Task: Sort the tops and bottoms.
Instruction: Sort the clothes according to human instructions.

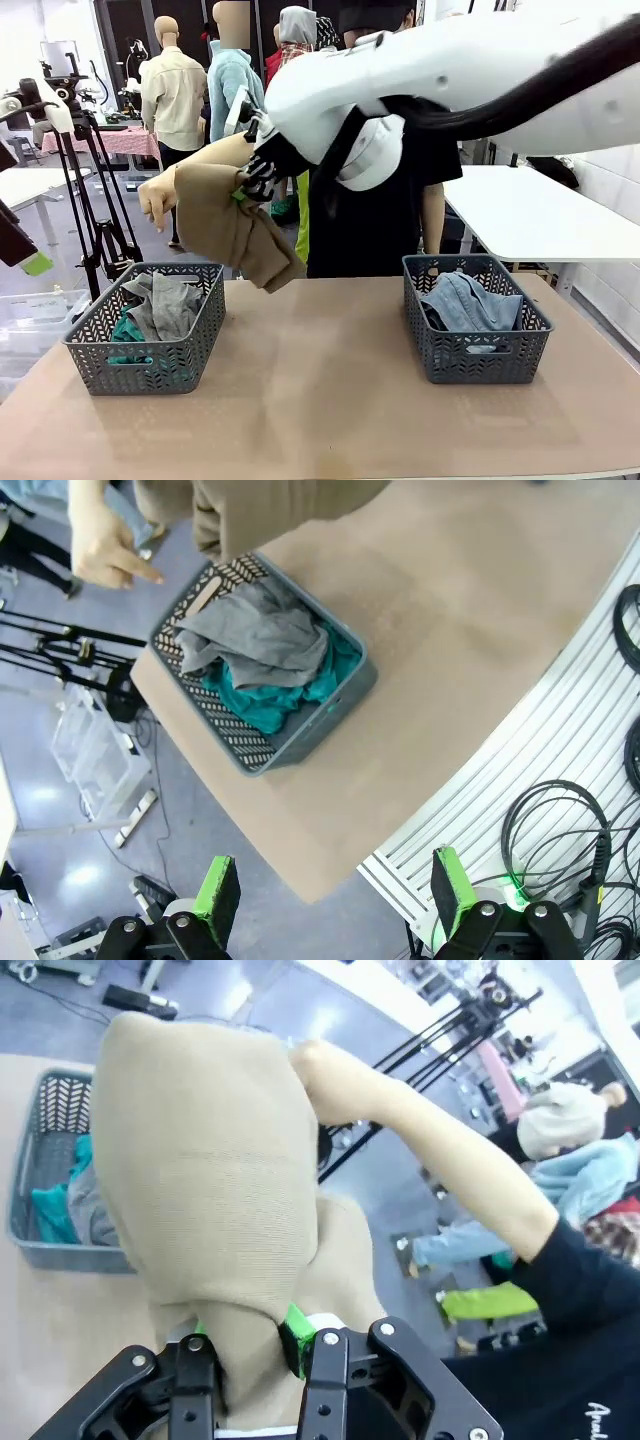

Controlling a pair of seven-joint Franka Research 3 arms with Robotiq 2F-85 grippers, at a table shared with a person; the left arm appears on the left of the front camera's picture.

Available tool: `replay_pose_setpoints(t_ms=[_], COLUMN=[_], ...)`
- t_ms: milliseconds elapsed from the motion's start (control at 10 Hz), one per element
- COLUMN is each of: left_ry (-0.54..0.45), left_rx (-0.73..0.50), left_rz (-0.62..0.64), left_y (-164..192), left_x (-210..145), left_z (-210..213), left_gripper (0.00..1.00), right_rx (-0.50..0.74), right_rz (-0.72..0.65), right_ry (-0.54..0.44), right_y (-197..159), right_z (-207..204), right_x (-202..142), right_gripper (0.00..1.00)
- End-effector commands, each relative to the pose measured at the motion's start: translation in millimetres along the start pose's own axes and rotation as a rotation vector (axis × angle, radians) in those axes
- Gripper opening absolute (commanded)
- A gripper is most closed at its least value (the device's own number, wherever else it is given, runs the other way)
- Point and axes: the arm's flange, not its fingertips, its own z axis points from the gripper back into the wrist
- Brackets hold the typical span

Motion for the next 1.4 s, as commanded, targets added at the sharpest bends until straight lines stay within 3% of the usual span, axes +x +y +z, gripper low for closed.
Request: replay_pose_setpoints(t_ms=[0, 400, 700, 1000, 1300], left_ry=[0.013, 0.013, 0.013, 0.013, 0.013], left_rx=[0.006, 0.006, 0.006, 0.006, 0.006], left_rz=[0.005, 0.005, 0.005, 0.005, 0.005], left_y=[1, 1, 1, 1, 1], left_x=[-1, -1, -1, -1, -1], left_z=[1, 1, 1, 1, 1], left_gripper=[1.00, 1.00, 1.00, 1.00, 1.00], right_rx=[-0.043, -0.017, -0.037, 0.052, 0.142], right_rz=[-0.014, 0.000, 0.112, 0.204, 0.212], right_ry=[0.040, 0.018, -0.119, -0.206, -0.369], right_y=[12, 7, -10, -30, -31], right_z=[40, 31, -24, -85, -165], right_x=[0, -6, 12, 43, 54], right_gripper=[0.00, 0.00, 0.00, 0.00, 0.00])
